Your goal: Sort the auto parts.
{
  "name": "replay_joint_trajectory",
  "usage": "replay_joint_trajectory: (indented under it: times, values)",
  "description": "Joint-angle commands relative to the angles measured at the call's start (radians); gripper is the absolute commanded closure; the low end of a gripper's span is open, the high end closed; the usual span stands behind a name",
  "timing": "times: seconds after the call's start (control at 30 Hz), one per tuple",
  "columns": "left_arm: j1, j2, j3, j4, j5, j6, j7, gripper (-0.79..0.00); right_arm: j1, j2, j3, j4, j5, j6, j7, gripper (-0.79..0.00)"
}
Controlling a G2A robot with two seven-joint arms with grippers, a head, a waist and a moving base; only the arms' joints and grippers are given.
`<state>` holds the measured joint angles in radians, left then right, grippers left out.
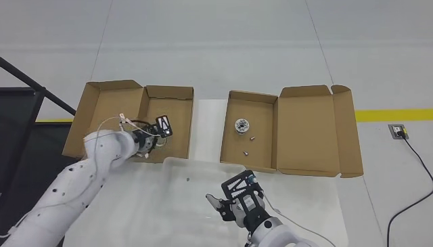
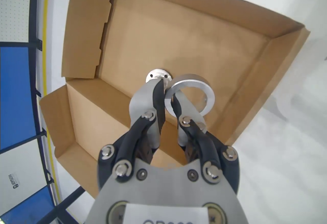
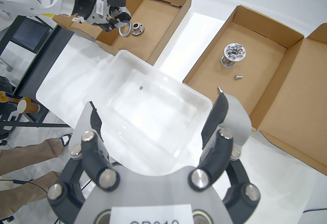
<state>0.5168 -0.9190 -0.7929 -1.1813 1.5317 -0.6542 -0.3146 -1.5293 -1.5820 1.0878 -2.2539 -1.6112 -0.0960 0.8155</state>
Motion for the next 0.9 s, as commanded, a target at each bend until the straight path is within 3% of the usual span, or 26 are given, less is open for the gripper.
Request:
replay_joint_trajectory:
  times: [0.0, 0.2, 0.47, 0.5, 0.53, 0.6, 0.63, 0.67, 0.73, 0.87]
  values:
    - [-0.045, -0.027, 0.046, 0.061, 0.004, -0.019, 0.023, 0.0, 0.0, 0.0, 0.0, 0.0, 0.0, 0.0, 0.0, -0.785]
    - [-0.144, -0.095, 0.139, 0.202, 0.027, -0.061, 0.055, 0.0, 0.0, 0.0, 0.0, 0.0, 0.0, 0.0, 0.0, -0.785]
    - [-0.207, -0.168, 0.206, 0.355, 0.035, -0.053, 0.114, 0.0, 0.0, 0.0, 0.0, 0.0, 0.0, 0.0, 0.0, -0.785]
    - [-0.212, -0.176, 0.211, 0.37, 0.036, -0.052, 0.119, -0.077, 0.0, 0.0, 0.0, 0.0, 0.0, 0.0, 0.0, -0.785]
    - [-0.217, -0.183, 0.216, 0.383, 0.037, -0.051, 0.122, -0.231, 0.0, 0.0, 0.0, 0.0, 0.0, 0.0, 0.0, -0.785]
    - [-0.227, -0.197, 0.224, 0.408, 0.042, -0.049, 0.128, -0.406, 0.0, 0.0, 0.0, 0.0, 0.0, 0.0, 0.0, -0.785]
    - [-0.231, -0.203, 0.227, 0.418, 0.045, -0.048, 0.131, -0.548, 0.0, 0.0, 0.0, 0.0, 0.0, 0.0, 0.0, -0.785]
    - [-0.235, -0.208, 0.23, 0.429, 0.046, -0.047, 0.135, -0.61, 0.0, 0.0, 0.0, 0.0, 0.0, 0.0, 0.0, -0.785]
    - [-0.242, -0.218, 0.233, 0.446, 0.051, -0.045, 0.142, -0.696, 0.0, 0.0, 0.0, 0.0, 0.0, 0.0, 0.0, -0.785]
    - [-0.252, -0.231, 0.233, 0.472, 0.063, -0.038, 0.157, -0.708, 0.0, 0.0, 0.0, 0.0, 0.0, 0.0, 0.0, -0.785]
